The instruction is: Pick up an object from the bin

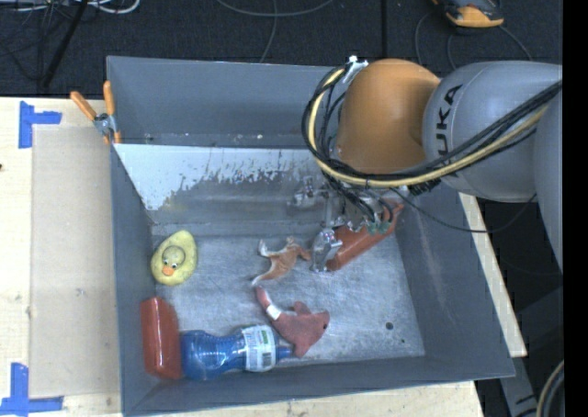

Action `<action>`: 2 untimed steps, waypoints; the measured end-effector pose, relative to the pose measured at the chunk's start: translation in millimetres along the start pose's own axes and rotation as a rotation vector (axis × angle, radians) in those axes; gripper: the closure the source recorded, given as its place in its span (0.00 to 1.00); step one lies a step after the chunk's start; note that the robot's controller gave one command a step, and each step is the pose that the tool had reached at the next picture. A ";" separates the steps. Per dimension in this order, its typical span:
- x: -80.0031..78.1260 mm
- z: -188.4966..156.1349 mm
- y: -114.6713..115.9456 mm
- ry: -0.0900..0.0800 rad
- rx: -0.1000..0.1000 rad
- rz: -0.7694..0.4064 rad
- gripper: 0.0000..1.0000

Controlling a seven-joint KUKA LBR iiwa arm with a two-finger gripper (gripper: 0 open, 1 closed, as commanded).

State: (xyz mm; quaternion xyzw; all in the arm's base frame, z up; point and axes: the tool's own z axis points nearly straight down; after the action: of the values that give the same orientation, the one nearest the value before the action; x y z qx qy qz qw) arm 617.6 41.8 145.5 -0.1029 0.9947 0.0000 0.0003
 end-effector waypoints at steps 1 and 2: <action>-2.5 75.5 -5.9 -0.002 -0.001 -0.079 0.00; -6.7 71.2 -3.4 -0.009 0.001 0.005 1.00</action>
Offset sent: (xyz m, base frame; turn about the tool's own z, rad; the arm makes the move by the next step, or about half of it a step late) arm 0.0040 -0.0017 -0.0755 0.0035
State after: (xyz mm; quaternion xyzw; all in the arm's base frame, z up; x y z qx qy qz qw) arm 624.9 39.9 74.3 -0.1004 0.9949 -0.0001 0.0049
